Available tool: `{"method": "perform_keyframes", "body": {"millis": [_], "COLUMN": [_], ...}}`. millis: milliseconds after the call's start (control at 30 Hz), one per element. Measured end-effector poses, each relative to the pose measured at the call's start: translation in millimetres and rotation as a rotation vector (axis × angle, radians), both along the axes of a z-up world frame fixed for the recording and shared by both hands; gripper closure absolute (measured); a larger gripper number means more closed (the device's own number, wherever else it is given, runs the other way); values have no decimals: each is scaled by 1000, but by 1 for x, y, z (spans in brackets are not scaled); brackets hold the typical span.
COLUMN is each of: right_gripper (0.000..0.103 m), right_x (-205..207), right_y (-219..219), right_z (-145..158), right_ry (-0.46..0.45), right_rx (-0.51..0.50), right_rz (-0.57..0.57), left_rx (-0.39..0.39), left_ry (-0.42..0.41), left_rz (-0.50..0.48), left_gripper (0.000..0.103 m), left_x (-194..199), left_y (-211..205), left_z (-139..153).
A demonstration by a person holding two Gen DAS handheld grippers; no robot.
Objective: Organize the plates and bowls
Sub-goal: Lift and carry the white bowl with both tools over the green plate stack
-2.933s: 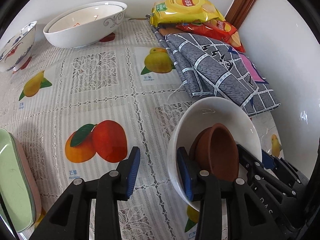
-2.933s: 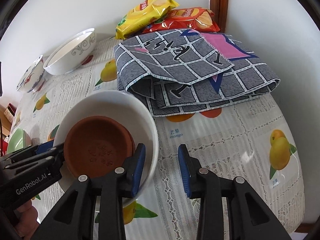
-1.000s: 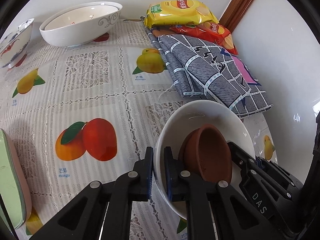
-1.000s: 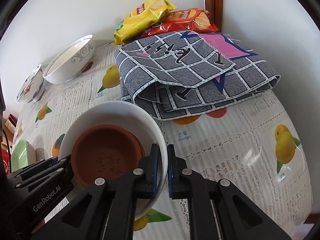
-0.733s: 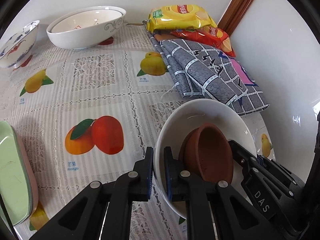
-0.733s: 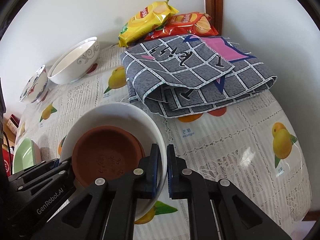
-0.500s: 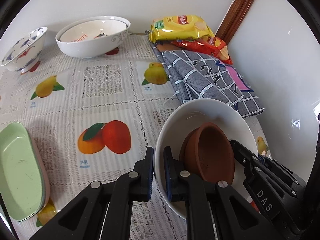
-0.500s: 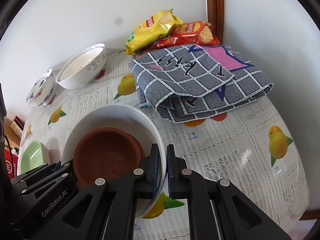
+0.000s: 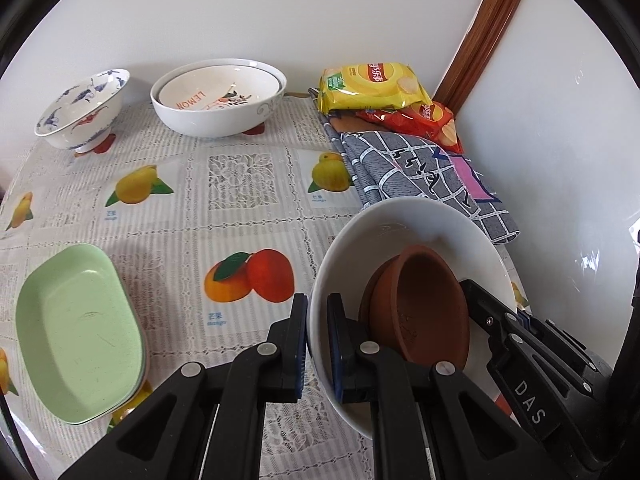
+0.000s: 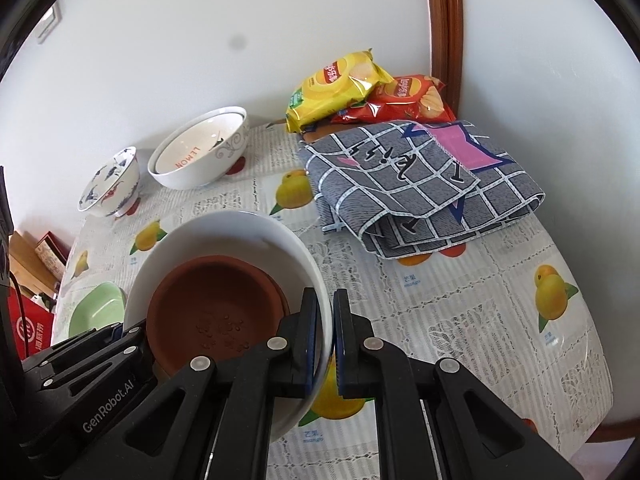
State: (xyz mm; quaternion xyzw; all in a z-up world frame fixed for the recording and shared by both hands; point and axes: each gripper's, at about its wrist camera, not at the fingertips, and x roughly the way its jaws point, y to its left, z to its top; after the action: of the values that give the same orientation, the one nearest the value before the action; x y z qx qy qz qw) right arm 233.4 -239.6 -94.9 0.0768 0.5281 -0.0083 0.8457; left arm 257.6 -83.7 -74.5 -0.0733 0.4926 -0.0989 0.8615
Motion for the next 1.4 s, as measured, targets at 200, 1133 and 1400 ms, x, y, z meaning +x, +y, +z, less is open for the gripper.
{"method": "perform_keyframes", "body": {"millis": [200,1133,1400], "right_gripper": [95,95,95], "right_x": [-5,-15,-13], "right_y": [14,64,83], "right_z": [7,23,27], "right_ry": [-6,-33,-42], "right_rx": [9,18,27], "right_rz": [16,69,94], "left_rx": [7,11,13], "left_ry": [-5,-32,-38], "left_rz": [20,83,110], "left_gripper": [93,94,94], "left_x": [-7,-25,-28], "left_y": [13,67,86], "left_z": [6,21,26]}}
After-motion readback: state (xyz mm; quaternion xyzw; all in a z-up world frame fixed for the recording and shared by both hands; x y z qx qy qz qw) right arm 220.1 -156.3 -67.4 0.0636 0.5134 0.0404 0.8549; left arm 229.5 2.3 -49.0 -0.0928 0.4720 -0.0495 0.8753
